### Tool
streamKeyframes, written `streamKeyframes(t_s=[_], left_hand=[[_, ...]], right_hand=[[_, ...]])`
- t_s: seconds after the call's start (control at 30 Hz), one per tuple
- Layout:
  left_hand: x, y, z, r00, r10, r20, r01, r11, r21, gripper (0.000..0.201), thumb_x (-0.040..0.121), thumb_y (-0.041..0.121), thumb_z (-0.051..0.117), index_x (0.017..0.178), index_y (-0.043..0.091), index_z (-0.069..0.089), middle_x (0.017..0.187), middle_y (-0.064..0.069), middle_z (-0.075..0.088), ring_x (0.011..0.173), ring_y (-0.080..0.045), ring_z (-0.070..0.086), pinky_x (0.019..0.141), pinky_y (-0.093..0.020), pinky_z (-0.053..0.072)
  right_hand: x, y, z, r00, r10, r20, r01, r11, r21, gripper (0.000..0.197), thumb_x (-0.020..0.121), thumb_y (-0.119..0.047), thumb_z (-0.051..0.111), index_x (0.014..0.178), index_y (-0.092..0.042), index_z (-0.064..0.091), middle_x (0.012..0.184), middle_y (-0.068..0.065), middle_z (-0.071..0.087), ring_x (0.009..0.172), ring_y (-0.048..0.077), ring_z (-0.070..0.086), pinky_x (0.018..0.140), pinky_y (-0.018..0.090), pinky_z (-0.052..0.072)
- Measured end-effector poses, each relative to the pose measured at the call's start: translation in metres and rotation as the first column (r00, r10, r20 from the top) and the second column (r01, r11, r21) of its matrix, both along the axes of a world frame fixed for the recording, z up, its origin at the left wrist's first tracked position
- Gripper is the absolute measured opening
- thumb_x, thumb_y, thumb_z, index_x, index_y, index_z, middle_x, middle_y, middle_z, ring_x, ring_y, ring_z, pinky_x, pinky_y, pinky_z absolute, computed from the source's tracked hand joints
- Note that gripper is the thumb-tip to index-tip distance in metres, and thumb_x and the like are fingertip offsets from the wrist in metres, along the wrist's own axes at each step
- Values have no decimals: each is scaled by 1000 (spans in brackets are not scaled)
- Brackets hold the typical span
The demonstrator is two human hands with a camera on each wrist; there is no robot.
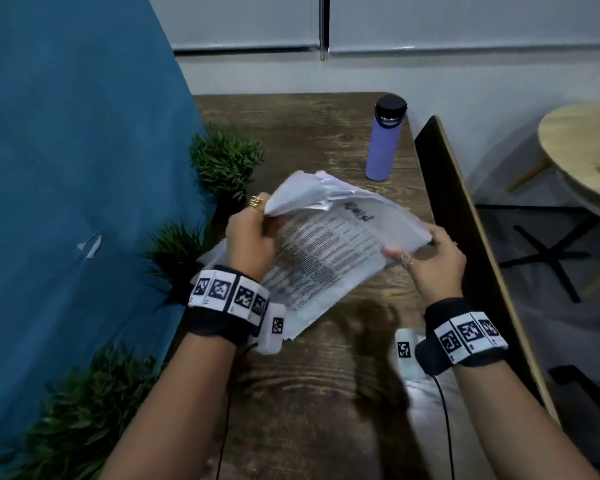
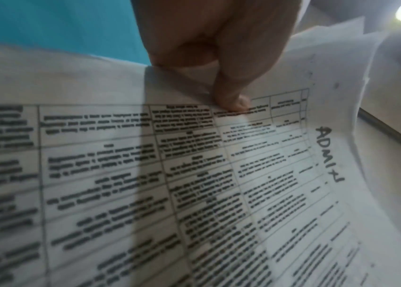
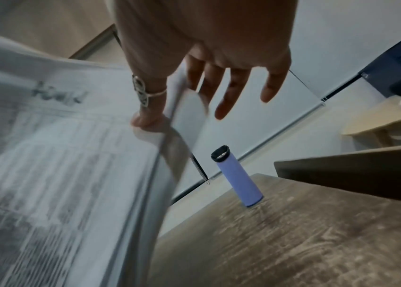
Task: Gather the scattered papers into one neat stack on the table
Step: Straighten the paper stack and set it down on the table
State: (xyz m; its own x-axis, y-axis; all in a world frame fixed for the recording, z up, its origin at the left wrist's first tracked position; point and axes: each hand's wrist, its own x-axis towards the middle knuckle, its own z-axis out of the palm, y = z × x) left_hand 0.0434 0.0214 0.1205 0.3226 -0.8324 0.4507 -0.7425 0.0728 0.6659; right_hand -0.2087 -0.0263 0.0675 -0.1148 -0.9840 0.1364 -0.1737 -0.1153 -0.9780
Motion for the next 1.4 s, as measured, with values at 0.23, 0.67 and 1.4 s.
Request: streamKeyframes(t_s=[0.23,0.67,1.4], left_hand=[[10,30,5,753,72,-654,-69,997,31,14,85,-3,59,79,9,61,85,-8,66,68,-3,64,69,-22,52],[-20,52,-32,795,-62,-604,29,997,-65,36,90,20,50,117,-3,53,103,-9,65,94,-14,65,86,-35,55],[-3,44,-49,794,32,-606,-115,989,-98,25,88,-5,53,109,-17,46,89,-4,58,78,15,58,80,-12,48]], right_hand=[[21,12,12,935,189,300,-235,964,124,66,63,-3,79,122,-8,51,111,3,64,98,10,64,73,14,54],[19,22,6,931,266,251,-310,938,156,52,59,-6,78,108,-5,60,93,-3,71,83,6,70,68,21,57],[27,20,37,928,317,197,-319,947,-23,56,83,6,60,128,-16,34,109,-11,58,93,-11,62,80,10,51]])
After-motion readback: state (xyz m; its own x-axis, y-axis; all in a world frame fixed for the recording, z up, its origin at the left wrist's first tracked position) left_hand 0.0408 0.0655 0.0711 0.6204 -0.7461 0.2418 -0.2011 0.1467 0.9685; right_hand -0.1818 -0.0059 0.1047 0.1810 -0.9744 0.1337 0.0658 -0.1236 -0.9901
